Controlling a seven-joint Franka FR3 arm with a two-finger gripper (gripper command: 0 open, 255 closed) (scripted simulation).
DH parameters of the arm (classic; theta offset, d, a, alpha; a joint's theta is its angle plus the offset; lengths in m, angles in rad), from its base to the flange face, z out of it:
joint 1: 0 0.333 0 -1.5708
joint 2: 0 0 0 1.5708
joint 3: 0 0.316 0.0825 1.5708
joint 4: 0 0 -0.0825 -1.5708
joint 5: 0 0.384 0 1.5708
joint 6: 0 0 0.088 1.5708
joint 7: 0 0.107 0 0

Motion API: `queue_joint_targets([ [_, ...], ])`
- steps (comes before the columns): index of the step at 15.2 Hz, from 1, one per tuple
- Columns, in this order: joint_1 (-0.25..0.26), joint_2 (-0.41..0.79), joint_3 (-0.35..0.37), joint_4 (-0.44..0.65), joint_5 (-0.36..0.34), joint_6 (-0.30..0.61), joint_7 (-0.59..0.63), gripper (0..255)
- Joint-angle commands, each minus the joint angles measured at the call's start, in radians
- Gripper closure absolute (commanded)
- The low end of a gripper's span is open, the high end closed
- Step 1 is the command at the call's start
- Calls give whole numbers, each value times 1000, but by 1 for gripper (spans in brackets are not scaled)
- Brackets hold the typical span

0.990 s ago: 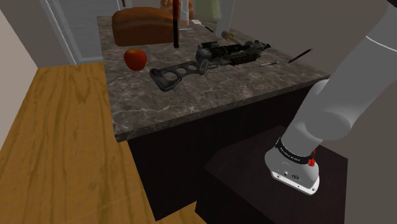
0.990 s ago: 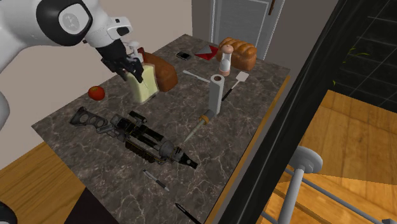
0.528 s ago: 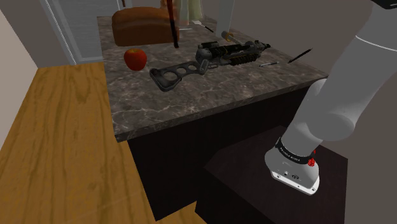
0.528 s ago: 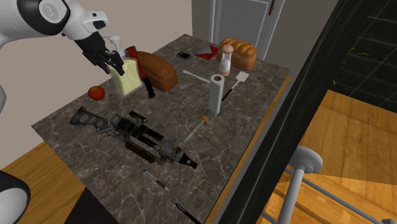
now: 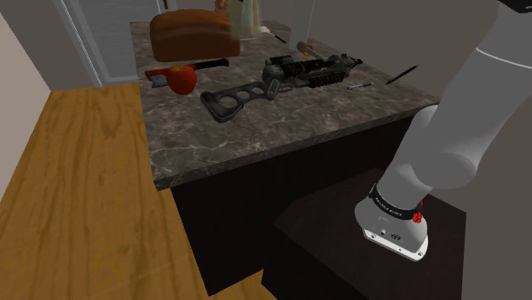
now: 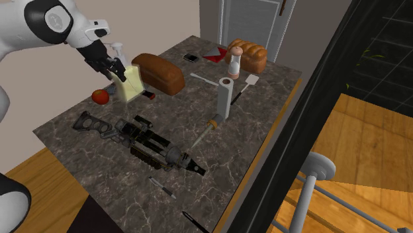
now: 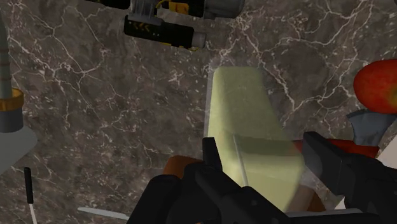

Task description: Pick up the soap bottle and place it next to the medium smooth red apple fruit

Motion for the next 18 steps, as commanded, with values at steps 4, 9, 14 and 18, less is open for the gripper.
queue_joint_targets([
  [4, 0, -29, 0, -103, -2, 75, 10, 255],
  [9, -1, -51, -1, -198, -4, 147, 20, 255],
  [14, -1, -66, -2, -283, -7, 216, 30, 255],
  [18, -2, -74, -3, -346, -9, 271, 38, 255],
])
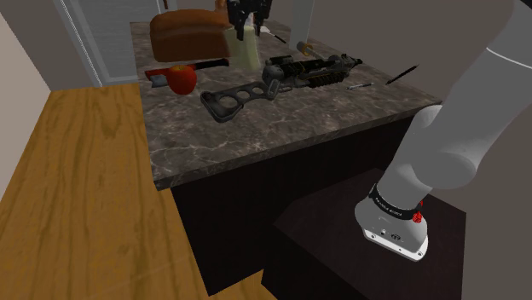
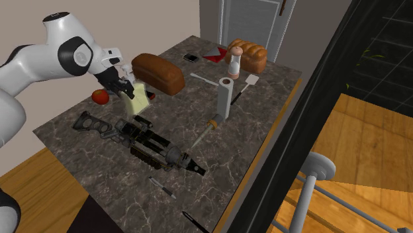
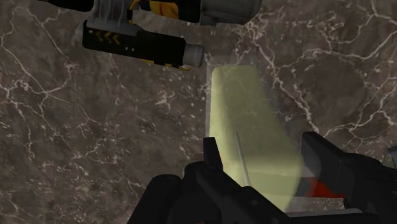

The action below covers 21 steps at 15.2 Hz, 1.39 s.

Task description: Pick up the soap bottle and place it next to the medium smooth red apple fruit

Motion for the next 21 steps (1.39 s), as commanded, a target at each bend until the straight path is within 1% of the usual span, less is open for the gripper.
queue_joint_targets([
  [1, 0, -6, 0, -45, -2, 39, 7, 255],
  [9, 0, -6, 0, -45, -2, 39, 7, 255],
  [10, 0, -7, -1, -46, -2, 40, 5, 0],
  [15, 0, -6, 0, -45, -2, 39, 7, 0],
  [19, 8, -9, 10, 78, 1, -87, 4, 0],
  [21, 8, -9, 10, 78, 1, -87, 4, 0],
])
